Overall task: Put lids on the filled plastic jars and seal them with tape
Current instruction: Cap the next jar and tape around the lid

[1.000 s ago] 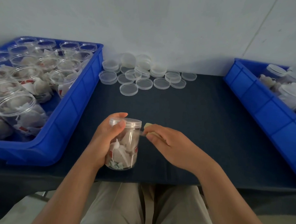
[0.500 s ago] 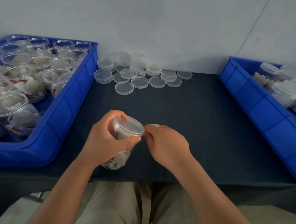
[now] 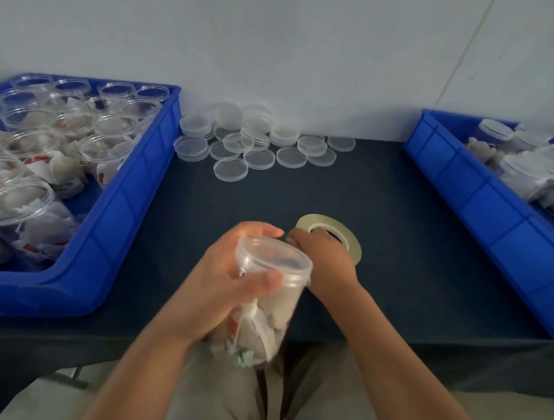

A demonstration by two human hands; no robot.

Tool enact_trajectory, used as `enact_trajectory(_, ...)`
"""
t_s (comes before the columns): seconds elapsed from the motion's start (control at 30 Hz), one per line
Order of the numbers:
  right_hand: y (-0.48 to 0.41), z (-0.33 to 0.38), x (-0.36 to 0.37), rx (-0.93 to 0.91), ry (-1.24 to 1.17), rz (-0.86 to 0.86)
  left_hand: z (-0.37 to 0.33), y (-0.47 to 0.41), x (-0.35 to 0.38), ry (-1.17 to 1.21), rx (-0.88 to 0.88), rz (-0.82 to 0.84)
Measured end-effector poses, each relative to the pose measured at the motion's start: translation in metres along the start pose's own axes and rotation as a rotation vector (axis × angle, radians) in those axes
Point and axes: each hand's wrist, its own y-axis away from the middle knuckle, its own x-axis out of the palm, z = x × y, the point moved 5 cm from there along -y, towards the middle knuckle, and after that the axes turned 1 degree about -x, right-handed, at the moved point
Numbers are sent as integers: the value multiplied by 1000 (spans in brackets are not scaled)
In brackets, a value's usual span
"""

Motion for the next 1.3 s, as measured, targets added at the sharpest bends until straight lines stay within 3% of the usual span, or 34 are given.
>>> enact_trajectory(0.13, 15, 18, 13, -167, 54, -102, 10, -12, -25, 179, -149, -177)
enact_trajectory(0.2, 20, 22, 18, -180, 21, -159, 14, -15, -25, 235, -175, -202)
enact_trajectory(0.3, 20, 26, 20, -160, 32, -116, 18, -17, -20, 271, -193, -201)
enact_trajectory(0.37, 23, 29, 10, -175, -219, -132, 21, -17, -19, 295, -201, -206)
enact_trajectory(0.47, 41, 32, -16, -87, -1062, -108, 22, -16, -17, 317, -196, -209)
enact_trajectory(0.5, 46, 36, -21, -88, -1218, -63, 23, -16, -15, 310, -195, -201)
enact_trajectory(0.8, 64, 38, -35, -248, -1523, -75, 18, -21, 3, 468, -129, 7)
enact_trajectory(0.93, 66, 34, -38, -358, -1523, -101, 20, -23, 13, 541, -115, 67)
enact_trajectory(1.07, 70, 26, -40, -434, -1482, 33, 25, -22, 14, 440, -87, 75)
enact_trajectory(1.3, 78, 3, -63, -340, -865, 57, 17, -27, 18, 26, 59, -59)
